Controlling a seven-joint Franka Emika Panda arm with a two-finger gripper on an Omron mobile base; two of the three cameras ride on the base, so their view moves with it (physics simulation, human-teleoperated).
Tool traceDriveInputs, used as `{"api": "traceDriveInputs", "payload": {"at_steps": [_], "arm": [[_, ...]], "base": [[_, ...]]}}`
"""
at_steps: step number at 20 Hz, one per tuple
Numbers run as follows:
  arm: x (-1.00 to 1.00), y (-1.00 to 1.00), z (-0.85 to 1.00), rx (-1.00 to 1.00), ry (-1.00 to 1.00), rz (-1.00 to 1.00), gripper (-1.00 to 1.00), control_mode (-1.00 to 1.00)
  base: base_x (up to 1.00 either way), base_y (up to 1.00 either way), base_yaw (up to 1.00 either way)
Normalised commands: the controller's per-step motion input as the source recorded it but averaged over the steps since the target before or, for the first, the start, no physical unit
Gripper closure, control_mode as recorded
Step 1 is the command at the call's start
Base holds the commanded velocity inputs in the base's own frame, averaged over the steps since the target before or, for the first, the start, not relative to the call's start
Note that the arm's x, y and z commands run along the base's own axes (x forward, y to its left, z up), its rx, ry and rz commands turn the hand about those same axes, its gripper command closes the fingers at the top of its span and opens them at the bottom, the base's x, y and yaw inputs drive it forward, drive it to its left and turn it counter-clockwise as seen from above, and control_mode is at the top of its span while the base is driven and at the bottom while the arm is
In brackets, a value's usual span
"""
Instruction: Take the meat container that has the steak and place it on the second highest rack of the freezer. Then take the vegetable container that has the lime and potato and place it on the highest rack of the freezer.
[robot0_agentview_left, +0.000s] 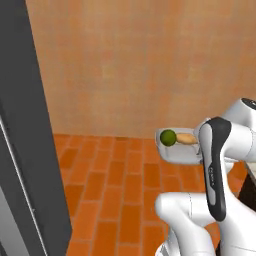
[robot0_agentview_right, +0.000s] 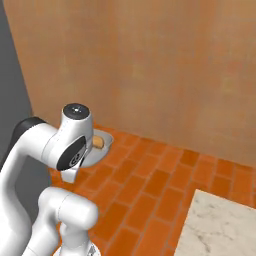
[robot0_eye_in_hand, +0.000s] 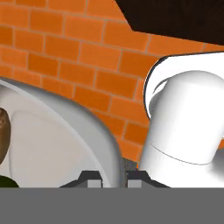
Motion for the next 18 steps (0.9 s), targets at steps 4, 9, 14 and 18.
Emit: {"api": "traceDriveInputs", "payload": {"at_steps": [4,9,14,18], "arm": [[0.00,0.00,0.00,0.00,0.00,0.00,1.00,1.00],[0.00,0.00,0.00,0.00,0.00,0.00,1.00,1.00],[0.00,0.00,0.00,0.00,0.00,0.00,1.00,1.00],[0.00,0.00,0.00,0.00,0.00,0.00,1.00,1.00]], "base": [[0.14,-0.13,0.73],[0.00,-0.14,0.94],[0.35,-0.30,0.84],[0.53,-0.80,0.55]]}}
